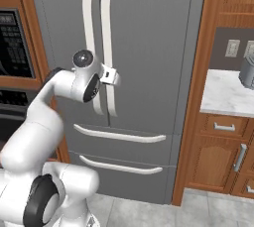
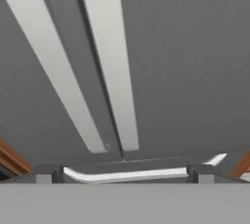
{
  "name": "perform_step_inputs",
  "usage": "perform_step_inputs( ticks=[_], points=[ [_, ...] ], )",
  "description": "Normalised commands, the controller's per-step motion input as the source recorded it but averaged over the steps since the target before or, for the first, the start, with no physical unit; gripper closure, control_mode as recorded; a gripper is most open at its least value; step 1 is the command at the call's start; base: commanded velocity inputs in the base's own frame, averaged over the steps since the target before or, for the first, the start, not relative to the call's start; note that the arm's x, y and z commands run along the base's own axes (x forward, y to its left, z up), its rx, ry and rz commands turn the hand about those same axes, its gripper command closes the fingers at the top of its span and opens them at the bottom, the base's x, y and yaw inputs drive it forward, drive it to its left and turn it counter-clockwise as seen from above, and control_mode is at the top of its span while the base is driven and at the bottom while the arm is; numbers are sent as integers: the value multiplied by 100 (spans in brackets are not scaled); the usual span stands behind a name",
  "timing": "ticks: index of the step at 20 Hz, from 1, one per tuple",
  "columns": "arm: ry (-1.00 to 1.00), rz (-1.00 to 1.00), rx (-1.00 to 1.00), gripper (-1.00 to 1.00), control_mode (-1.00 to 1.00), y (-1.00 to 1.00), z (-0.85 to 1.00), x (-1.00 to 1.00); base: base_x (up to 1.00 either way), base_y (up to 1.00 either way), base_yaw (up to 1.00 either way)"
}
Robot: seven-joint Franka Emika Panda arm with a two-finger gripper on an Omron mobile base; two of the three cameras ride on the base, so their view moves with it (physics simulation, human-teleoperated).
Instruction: Retrieve the apple and pear from the fridge and place them into the bowl on the dining table.
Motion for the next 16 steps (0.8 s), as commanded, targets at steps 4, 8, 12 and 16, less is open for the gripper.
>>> perform_step_inputs(
  ticks=[4, 8, 12, 16],
  points=[
    [-7, 1, 0, -100, -100, 0, 7, 72, 0, 0, 0],
    [-9, 0, 0, -100, -100, 0, 0, 61, 0, 0, 0],
    [-9, 0, 0, -100, -100, 0, 0, 74, 0, 0, 0],
    [-10, 0, 0, -100, -100, 0, 0, 71, 0, 0, 0]
  ],
)
